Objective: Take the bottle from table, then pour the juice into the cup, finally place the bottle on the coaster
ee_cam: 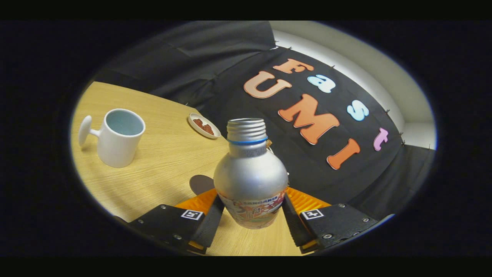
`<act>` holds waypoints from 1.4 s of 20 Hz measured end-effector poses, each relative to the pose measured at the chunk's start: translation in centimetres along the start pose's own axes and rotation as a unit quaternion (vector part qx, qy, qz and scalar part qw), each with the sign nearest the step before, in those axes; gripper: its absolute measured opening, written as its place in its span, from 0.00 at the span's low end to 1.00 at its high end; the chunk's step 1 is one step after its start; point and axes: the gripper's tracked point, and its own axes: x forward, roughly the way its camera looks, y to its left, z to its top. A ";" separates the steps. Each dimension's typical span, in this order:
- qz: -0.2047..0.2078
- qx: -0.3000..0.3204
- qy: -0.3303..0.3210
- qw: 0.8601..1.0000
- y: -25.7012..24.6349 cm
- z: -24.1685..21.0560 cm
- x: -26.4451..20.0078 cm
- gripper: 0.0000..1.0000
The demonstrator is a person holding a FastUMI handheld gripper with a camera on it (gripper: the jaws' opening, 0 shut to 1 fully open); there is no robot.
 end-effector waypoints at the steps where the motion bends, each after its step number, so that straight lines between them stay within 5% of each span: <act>1: -0.004 -0.014 0.000 1.000 0.0 0.0 0.3 0.78; 12: -0.049 -0.188 -0.030 0.981 0.5 2.0 1.2 0.78; 28: -0.064 -0.316 -0.083 0.943 2.6 6.6 1.2 0.77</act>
